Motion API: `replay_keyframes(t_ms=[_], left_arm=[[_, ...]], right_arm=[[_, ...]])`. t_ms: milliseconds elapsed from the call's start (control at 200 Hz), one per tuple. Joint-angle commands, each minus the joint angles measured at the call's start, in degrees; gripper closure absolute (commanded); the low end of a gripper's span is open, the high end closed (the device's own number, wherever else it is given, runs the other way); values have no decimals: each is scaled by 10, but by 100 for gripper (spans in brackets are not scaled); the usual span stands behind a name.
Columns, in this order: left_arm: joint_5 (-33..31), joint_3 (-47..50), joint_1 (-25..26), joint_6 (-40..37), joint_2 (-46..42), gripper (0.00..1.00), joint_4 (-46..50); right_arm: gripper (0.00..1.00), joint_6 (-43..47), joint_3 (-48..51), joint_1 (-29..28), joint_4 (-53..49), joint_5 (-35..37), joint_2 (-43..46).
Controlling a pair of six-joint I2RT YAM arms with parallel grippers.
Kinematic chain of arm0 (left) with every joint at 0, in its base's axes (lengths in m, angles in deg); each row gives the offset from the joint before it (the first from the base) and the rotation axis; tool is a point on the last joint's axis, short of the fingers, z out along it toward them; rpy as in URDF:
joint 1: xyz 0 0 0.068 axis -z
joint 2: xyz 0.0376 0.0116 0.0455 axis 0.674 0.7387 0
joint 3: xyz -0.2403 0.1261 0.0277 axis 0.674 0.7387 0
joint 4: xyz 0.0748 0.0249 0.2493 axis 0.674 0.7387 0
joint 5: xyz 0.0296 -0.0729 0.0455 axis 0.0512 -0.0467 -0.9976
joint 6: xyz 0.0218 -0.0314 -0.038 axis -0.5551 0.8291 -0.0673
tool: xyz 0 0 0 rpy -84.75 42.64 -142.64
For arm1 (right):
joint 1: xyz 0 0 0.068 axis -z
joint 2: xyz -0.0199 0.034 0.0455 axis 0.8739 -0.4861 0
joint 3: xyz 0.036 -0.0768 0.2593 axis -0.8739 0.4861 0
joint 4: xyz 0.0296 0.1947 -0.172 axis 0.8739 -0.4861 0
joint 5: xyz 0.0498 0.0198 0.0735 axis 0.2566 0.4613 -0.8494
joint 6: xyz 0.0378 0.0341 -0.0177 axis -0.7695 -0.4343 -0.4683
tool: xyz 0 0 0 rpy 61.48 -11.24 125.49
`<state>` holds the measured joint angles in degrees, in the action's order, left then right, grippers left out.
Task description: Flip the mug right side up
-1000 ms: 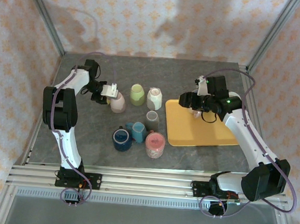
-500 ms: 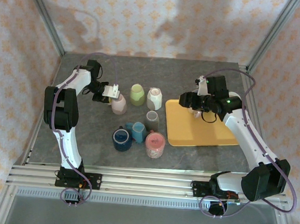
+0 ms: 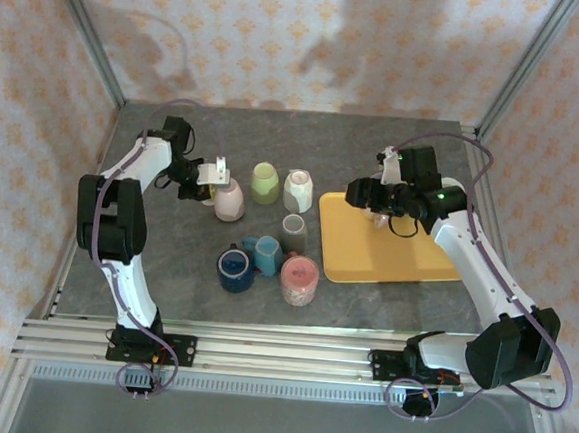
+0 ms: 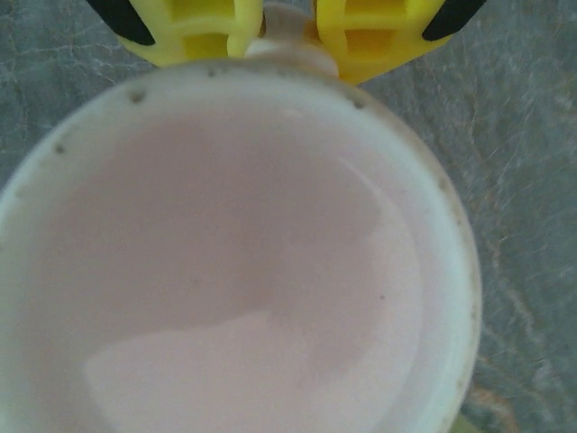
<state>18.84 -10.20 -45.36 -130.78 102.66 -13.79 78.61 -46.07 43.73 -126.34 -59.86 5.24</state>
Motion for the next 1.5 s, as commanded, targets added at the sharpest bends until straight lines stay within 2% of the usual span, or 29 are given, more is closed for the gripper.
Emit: replay_keyframes(t_ms=[0,220,450,626,756,961,1121,1406,1496], left_arm=[[7,-4,-2,83,-49,100,5],[34,34,-11,190,-109,100,-29],[110,134,-10,319,-220,100,-151],[142,168,-5,469,-289,100,-238],[130,160,12,632,-315,100,-297],[114,152,49,796,-361,100,-377],[108,148,76,883,-390,100,-444],[97,78,144,915,-404,100,-431],[90,68,157,946,-404,100,-444]], right_arm=[[41,-5,-7,3,6,7,13],[41,-6,6,4,16,1,22],[42,-8,19,4,48,-43,21],[43,2,24,3,77,-97,16],[44,6,22,0,105,-178,4],[44,-19,6,-17,160,-259,-7],[44,-85,9,-33,244,-303,-12],[45,-223,13,-66,408,-331,-22],[45,-263,13,-69,462,-338,-21]])
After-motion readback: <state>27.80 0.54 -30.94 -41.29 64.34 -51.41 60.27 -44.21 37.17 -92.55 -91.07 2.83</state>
